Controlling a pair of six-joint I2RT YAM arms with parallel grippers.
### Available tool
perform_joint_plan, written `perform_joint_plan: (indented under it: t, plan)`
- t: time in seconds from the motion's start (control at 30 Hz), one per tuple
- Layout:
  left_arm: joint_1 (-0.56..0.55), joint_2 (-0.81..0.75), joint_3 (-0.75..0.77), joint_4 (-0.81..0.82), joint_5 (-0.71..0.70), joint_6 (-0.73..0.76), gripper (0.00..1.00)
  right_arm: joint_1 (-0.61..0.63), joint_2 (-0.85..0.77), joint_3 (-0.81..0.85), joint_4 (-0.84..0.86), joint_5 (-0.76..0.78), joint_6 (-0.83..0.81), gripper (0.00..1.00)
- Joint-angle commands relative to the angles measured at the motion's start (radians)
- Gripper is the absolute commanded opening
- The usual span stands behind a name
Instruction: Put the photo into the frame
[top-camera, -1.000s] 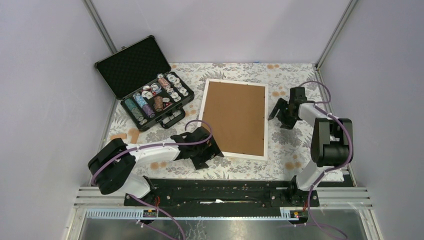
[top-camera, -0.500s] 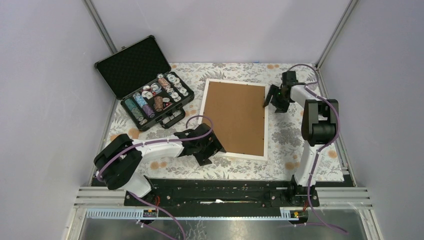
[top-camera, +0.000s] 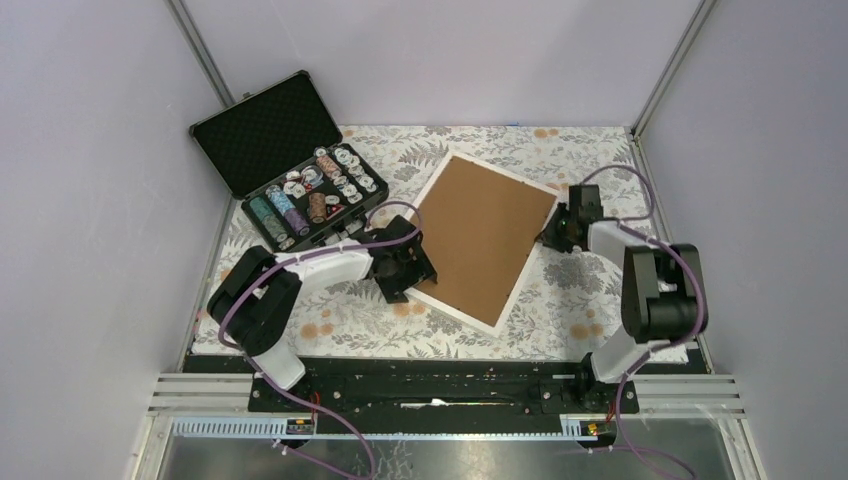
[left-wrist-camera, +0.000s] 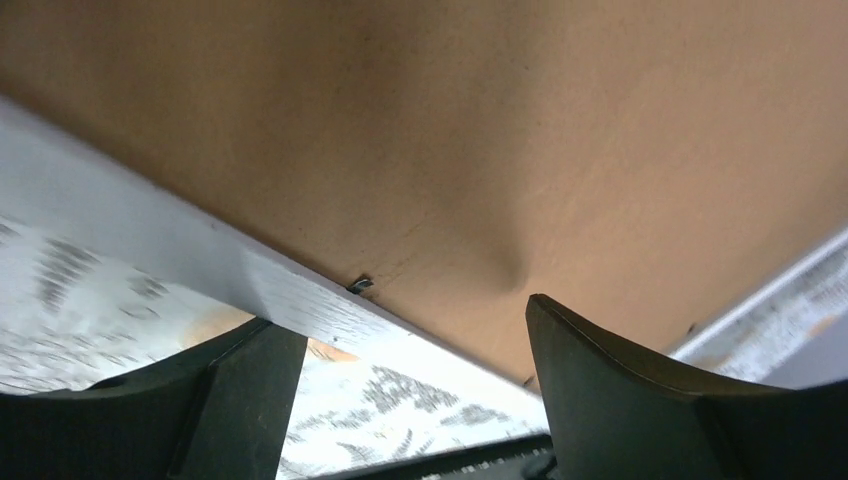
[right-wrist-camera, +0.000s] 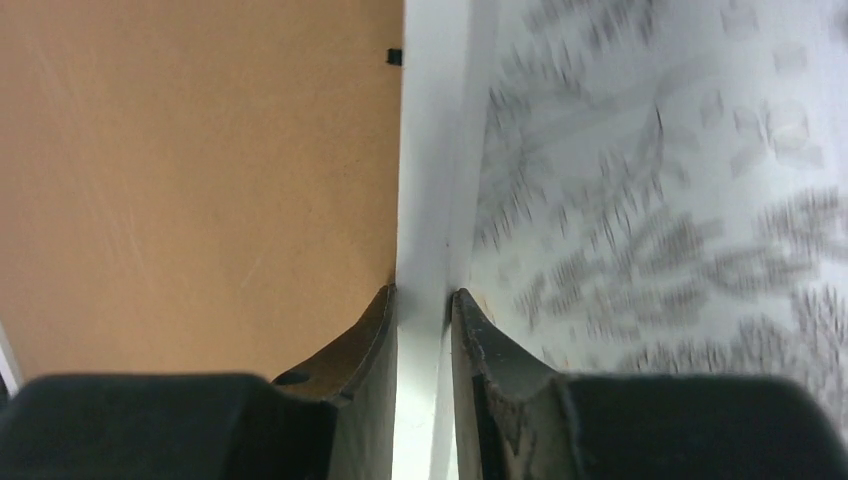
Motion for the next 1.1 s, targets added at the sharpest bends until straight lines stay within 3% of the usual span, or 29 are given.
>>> perform_joint_plan:
  t: [0.0,0.17,0.3,0.5,0.7,0.77,0.87,0.97,1.07]
  plan:
    - [0.06,0.087,0.09,0.031,-0.141,0.233,0.83,0.027,-0.138,-0.236,-0.145,-0.132,0.12,0.16]
    - [0.102,0.189,0.239,0.002,-0.082,0.371,0.83,0.028,-0.378,-0.472,-0.068,-0.195,0.262,0.19]
    - [0.124,0.312,0.388,-0.021,0.006,0.451,0.83,0.049,-0.479,-0.583,0.002,-0.267,0.329,0.2]
    - [0.161,0.485,0.654,-0.117,0.151,0.61,0.81,0.184,-0.538,-0.636,0.003,-0.205,0.389,0.2]
    - [0.192,0.472,0.673,-0.13,0.215,0.801,0.8,0.399,-0.571,-0.655,0.064,-0.151,0.522,0.2]
    - [0.198,0.426,0.632,-0.129,0.206,0.829,0.8,0.415,-0.592,-0.602,-0.012,-0.139,0.474,0.29]
    - [0.201,0.307,0.535,-0.103,0.193,0.843,0.8,0.414,-0.653,-0.408,-0.25,0.045,0.286,0.59]
    - [0.203,0.231,0.452,-0.051,0.205,0.823,0.81,0.371,-0.689,-0.203,-0.36,0.263,0.111,0.85]
    - [0.201,0.232,0.439,-0.038,0.202,0.799,0.76,0.198,-0.608,-0.052,-0.361,0.247,-0.02,0.95]
